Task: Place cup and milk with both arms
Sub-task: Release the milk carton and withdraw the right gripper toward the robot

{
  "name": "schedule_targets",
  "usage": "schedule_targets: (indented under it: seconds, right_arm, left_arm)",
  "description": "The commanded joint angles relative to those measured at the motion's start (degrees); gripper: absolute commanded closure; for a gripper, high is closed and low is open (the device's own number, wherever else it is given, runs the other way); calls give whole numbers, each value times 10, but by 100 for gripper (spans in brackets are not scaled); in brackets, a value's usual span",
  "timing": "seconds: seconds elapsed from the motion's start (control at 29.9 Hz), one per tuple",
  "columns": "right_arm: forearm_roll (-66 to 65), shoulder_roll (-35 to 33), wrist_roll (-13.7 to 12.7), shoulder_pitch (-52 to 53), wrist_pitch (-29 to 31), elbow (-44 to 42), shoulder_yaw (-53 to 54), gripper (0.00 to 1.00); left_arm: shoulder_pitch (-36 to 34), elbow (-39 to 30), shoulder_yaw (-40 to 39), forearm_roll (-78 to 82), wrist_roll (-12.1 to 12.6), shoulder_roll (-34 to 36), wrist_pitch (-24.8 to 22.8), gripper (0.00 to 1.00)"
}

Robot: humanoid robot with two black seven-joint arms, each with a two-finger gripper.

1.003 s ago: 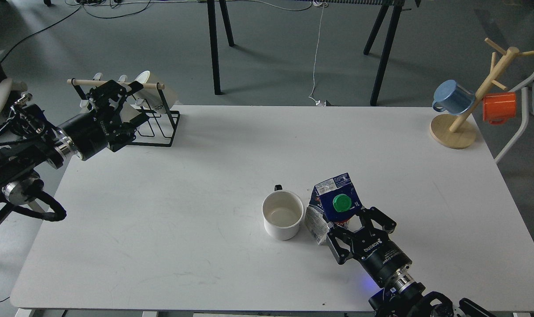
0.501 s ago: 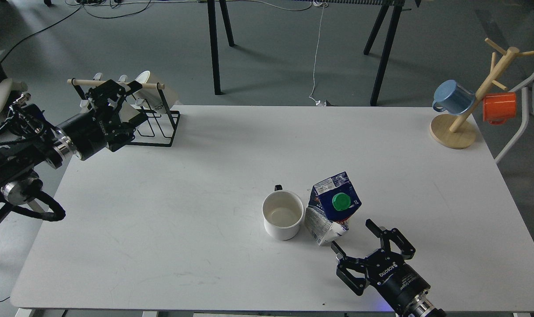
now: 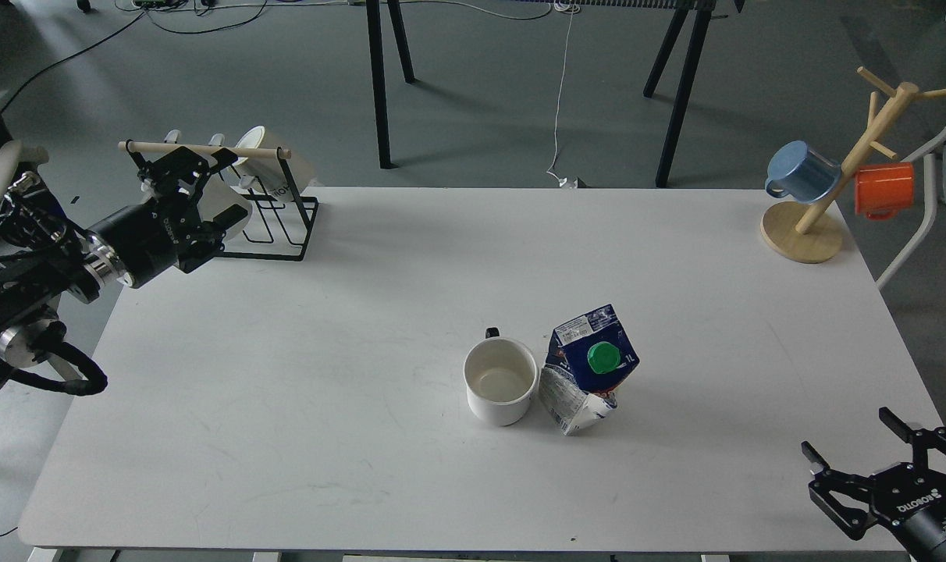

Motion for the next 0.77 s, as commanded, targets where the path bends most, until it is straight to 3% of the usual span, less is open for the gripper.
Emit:
schedule_targets:
  seconds: [0.0,0.17,0.37,0.74]
  right_arm:
    - [1,-2,1,29,0,-38,82,0]
    - [-5,-12,-6,177,0,-95,77,0]
    - [-3,-14,-4,350,0,-188,-47,0]
    - [-4,-8,-2,376,0,-218,-72,0]
  left_arm:
    - [4,1,0,-4,0,1,0,7]
    - [28,1,-4,-8,0,5,0,7]
    - [36,1,-24,-11,0,20,0,7]
    - [33,-1,-69,-14,0,37,0,7]
